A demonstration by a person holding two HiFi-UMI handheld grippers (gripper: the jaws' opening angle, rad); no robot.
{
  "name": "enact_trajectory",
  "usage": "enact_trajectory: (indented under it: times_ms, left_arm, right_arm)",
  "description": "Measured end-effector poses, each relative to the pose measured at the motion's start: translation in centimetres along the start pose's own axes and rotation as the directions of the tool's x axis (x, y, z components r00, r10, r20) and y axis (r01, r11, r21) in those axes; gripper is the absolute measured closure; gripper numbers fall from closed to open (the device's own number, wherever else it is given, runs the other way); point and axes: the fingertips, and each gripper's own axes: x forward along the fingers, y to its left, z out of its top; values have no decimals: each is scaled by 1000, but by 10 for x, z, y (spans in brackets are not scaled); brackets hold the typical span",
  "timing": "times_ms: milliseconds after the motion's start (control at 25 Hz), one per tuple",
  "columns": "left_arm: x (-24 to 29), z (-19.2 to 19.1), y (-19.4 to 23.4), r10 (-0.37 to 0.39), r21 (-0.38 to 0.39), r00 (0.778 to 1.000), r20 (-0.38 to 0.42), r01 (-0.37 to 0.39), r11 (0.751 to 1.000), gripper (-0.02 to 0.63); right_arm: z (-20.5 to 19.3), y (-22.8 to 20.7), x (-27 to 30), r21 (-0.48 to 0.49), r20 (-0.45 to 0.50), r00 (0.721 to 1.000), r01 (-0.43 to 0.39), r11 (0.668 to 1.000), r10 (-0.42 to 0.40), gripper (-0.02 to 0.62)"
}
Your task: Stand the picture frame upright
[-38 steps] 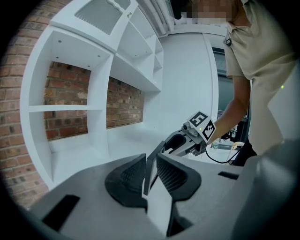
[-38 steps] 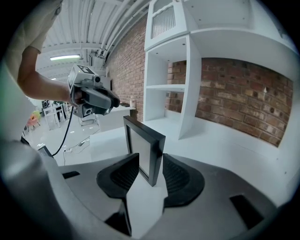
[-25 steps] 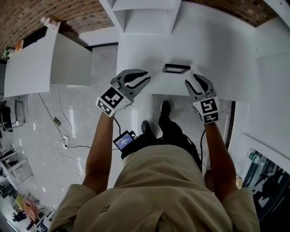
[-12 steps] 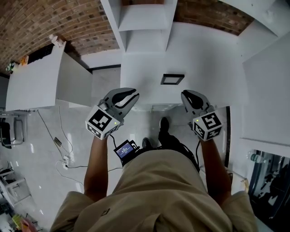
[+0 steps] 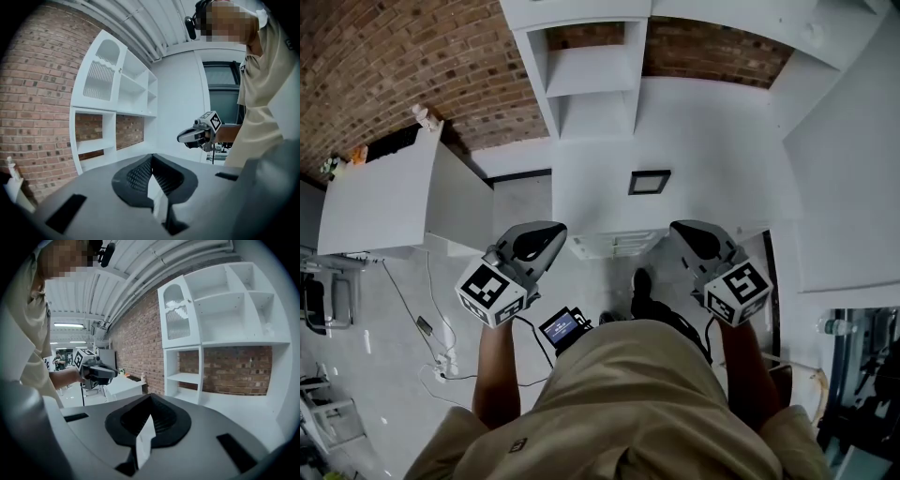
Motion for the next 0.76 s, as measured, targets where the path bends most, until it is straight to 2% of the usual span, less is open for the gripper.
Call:
enact_trajectory:
  times_ms: [480,760]
  left_arm:
    - [-19,2,-37,-10,43,1000,3,10,999,597]
    - [-18,2,-40,-2,48,1000,-2,2,999,597]
  right_arm:
    - [12,24,-33,-35,15,1000,11,999,-10,592]
    - [13,23,-35,-37,17,1000,1,999,0,592]
